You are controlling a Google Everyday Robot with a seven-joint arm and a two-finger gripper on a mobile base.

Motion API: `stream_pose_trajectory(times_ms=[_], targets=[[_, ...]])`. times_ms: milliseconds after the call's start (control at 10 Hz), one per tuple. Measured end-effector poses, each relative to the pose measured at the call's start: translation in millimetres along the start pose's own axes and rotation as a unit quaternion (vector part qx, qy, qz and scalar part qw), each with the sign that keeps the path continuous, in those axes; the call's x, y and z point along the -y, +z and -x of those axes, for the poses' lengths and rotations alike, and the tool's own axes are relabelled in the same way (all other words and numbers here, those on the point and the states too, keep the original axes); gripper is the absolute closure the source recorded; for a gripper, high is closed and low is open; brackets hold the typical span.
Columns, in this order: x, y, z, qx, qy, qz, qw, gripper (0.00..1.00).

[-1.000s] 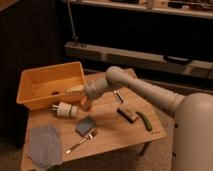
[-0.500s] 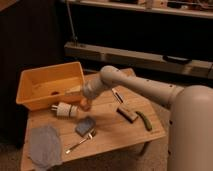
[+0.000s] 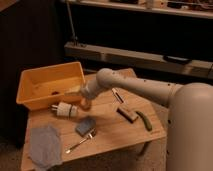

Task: Stack cups into tray

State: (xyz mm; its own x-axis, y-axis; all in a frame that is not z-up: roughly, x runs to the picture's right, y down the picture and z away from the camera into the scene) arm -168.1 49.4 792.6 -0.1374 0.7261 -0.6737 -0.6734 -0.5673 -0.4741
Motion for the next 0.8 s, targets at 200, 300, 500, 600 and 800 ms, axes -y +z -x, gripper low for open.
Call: stream_pose_trajectory(times_ms=[200, 300, 500, 600, 800], targets=[[-6.3, 8.0, 2.4, 0.003, -0.012, -0.006, 0.9999, 0.22], [-9.5, 12.4, 3.6, 0.002, -0.021, -0.016, 0.9996, 0.22], [-17.9, 23.6, 1.9, -0.008, -0.040, -0.036, 0.9985, 0.22], [-19.3, 28.3, 0.0, -0.013, -0.047, -0.043, 0.9979, 0.22], [-18.2, 37.1, -5.9, -0.021, -0.053, -0.054, 0.9969, 0.22]])
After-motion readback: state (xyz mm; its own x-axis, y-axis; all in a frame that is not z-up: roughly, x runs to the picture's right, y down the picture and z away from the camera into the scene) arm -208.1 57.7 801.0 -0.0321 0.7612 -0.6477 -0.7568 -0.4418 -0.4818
